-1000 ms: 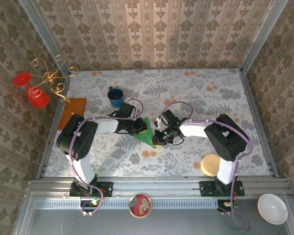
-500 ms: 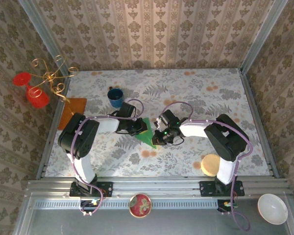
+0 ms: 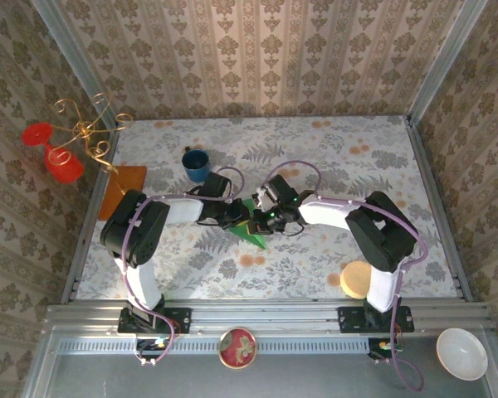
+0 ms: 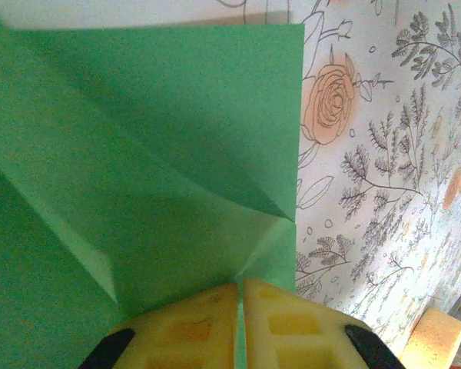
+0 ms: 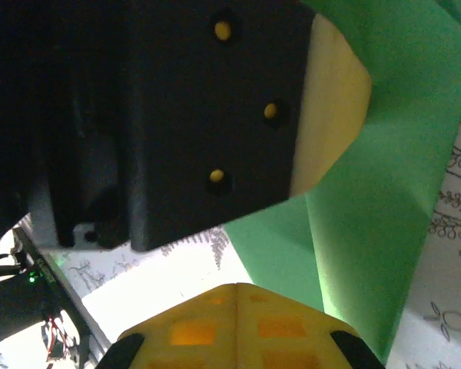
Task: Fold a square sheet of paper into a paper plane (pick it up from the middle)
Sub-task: Fourth fold the wing at the center of the table.
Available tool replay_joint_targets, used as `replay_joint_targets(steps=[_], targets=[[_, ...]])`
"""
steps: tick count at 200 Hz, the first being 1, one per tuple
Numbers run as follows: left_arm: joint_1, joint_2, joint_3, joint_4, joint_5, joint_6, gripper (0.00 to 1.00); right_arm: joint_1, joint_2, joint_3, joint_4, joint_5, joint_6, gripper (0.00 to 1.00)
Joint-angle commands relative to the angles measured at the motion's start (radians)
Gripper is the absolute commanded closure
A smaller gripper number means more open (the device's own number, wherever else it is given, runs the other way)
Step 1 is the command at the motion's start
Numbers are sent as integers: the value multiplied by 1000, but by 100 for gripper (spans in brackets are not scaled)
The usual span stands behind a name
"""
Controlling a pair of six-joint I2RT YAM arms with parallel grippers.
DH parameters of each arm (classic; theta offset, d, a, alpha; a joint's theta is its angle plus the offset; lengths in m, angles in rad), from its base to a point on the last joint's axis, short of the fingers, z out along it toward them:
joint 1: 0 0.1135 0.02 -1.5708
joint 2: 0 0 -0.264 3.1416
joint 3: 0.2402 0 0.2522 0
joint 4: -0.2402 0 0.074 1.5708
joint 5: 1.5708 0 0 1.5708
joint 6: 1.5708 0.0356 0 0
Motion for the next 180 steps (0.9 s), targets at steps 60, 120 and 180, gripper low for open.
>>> replay_joint_targets(steps=[60,120,180], targets=[[1,46,-5,-90,-52,19,88,-8,47,-10,19,11,-6,97],[-2,48,4,-133,-72,27,88,-19,78,-57,22,-9,-2,98],[2,57,4,-207,-112,10,89,-17,22,-178,-36,-28,-40,99]])
